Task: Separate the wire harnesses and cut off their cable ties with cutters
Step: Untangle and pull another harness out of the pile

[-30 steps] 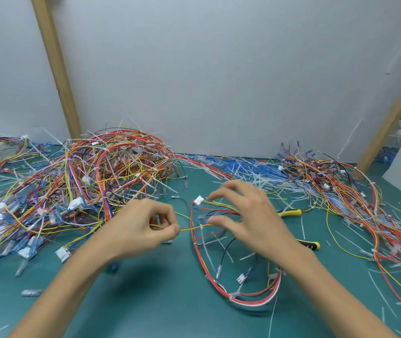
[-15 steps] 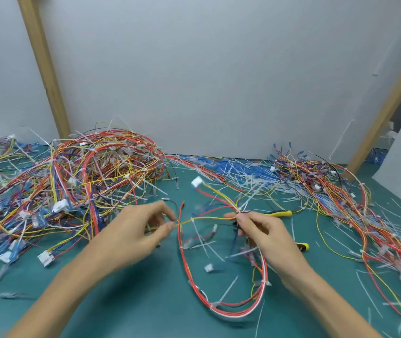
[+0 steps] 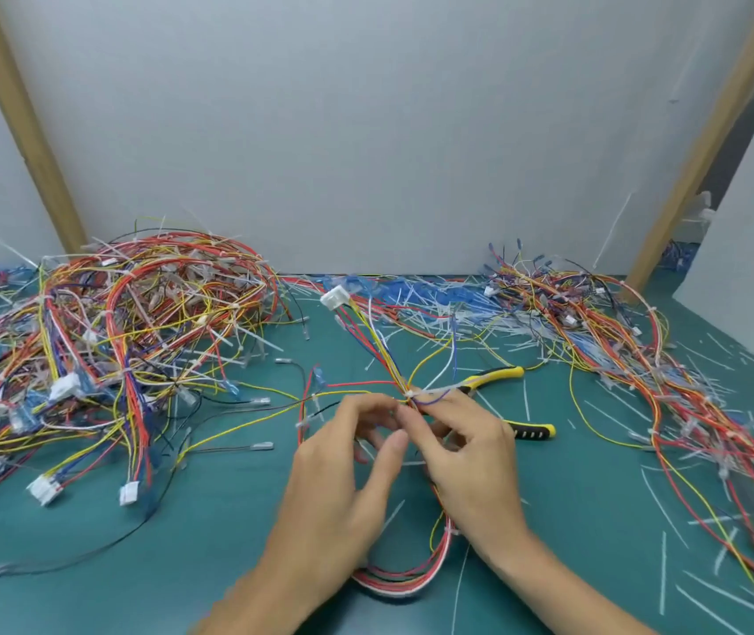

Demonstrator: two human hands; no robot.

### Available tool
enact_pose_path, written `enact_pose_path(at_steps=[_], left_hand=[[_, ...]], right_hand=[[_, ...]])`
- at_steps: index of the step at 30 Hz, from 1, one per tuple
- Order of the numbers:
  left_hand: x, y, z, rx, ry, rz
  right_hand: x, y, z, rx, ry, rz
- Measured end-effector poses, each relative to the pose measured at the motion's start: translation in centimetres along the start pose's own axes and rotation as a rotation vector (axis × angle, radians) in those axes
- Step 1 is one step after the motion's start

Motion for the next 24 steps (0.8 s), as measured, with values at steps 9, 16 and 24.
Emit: enact_pose_path(at_steps=[9, 16, 24], left_hand=[[-0.1, 3.3, 1.7, -0.257, -0.002, -0.512], [0.6, 2.1, 2.8, -0.331, -0.11, -0.687], [-2.7, -4.1, 9.1, -0.428, 0.181, -0.406]], right_hand=[[1.7, 3.9, -0.7, -0.36, 0.125, -0.563], [0.8, 1.7, -0.4, -0.137, 0.116, -0.267], [-2.9, -4.4, 0.7, 0.18, 0.04, 0.123]])
Point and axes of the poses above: each hand's wrist, its own z-axis towards the middle knuckle, its own x-axis out of the palm, y = z × x, the point moved 10 cm from there along z, towards the middle knuckle, and after that the axes turned 15 degrees about -x, right-handed, at the moved point
